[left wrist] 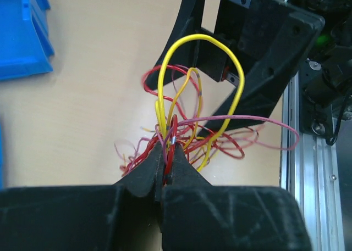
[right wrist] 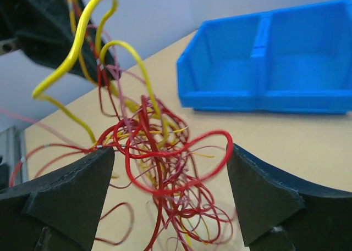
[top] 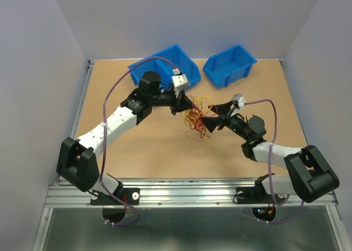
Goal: Untangle the cables
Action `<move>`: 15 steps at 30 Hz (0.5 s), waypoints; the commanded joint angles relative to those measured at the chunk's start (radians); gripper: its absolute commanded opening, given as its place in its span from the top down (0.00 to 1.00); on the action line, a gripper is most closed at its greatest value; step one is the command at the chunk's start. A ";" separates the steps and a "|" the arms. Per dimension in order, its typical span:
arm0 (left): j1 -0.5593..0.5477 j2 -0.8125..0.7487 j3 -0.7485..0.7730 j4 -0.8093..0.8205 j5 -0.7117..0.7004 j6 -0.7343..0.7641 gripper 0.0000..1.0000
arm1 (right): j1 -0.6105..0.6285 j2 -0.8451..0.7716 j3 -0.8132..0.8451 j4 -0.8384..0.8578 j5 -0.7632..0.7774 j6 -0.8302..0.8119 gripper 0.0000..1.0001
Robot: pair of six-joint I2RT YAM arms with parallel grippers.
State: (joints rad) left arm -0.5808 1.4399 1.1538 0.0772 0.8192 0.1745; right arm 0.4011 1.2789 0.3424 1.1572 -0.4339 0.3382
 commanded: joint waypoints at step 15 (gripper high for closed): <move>-0.001 -0.027 0.058 0.019 0.158 -0.029 1.00 | 0.067 0.149 0.084 0.183 -0.155 -0.016 0.34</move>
State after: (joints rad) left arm -0.5808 1.4391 1.1545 0.0772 0.9016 0.1593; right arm 0.4488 1.4174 0.3717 1.2369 -0.5869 0.3309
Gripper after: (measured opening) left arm 0.048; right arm 0.690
